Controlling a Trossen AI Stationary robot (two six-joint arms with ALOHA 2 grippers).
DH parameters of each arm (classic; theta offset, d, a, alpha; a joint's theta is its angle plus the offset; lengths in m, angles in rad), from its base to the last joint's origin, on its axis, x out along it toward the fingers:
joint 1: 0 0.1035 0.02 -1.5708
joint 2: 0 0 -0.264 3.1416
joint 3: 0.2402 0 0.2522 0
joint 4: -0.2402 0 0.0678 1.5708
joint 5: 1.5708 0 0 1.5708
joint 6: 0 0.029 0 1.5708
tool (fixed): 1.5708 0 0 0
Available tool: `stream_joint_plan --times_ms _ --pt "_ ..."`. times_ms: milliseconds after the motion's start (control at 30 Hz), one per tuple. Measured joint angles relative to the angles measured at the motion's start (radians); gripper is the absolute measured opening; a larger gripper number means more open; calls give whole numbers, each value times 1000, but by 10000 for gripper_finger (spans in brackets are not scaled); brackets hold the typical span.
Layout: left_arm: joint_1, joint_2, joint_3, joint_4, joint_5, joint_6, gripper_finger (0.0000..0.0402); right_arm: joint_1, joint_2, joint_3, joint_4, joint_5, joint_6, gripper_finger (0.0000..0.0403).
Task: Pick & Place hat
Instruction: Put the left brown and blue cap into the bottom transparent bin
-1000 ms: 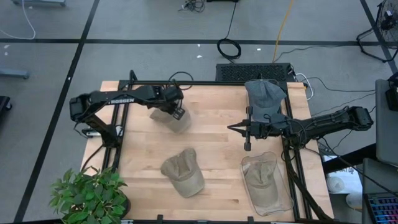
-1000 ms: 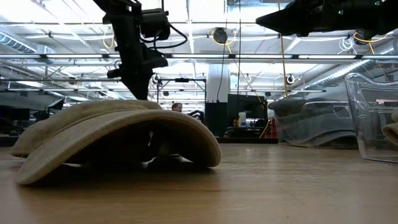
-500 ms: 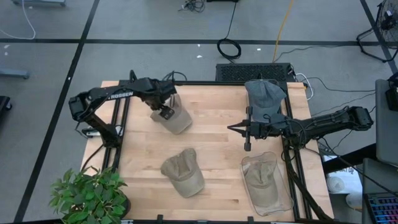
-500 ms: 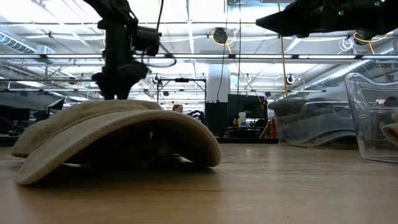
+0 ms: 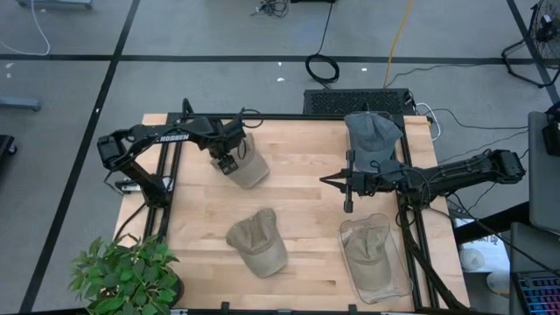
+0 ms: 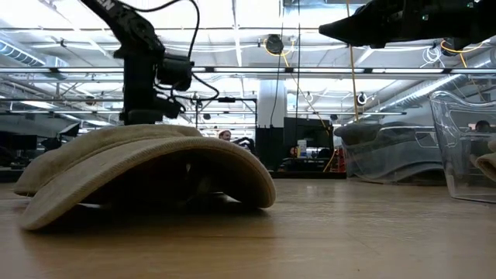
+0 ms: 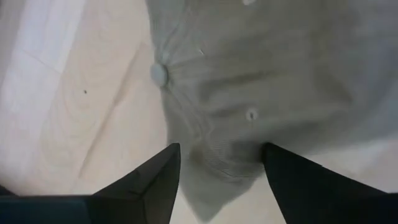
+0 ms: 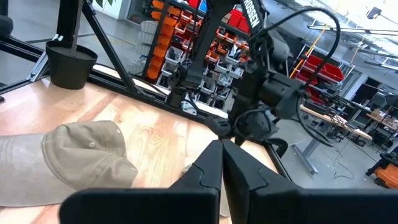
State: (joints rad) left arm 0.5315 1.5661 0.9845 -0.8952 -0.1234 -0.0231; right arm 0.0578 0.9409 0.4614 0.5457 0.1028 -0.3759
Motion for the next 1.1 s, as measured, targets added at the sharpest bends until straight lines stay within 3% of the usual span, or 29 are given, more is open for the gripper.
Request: stream_joint_plan --times_ms 300,533,800,967,1100 --pt "1 0 -62 56 -7 -1 176 0 0 0 2 0 0 0" --pt "-49 0 -62 84 0 -2 18 0 0 0 3 0 23 0" --pt "-199 -25 54 21 -123 92 7 0 0 0 4 0 108 0" --pt "-352 -26 212 14 -246 281 5 -34 9 0 3 0 238 0" --pt "-482 -26 318 37 -404 475 6 -85 38 0 16 0 373 0"
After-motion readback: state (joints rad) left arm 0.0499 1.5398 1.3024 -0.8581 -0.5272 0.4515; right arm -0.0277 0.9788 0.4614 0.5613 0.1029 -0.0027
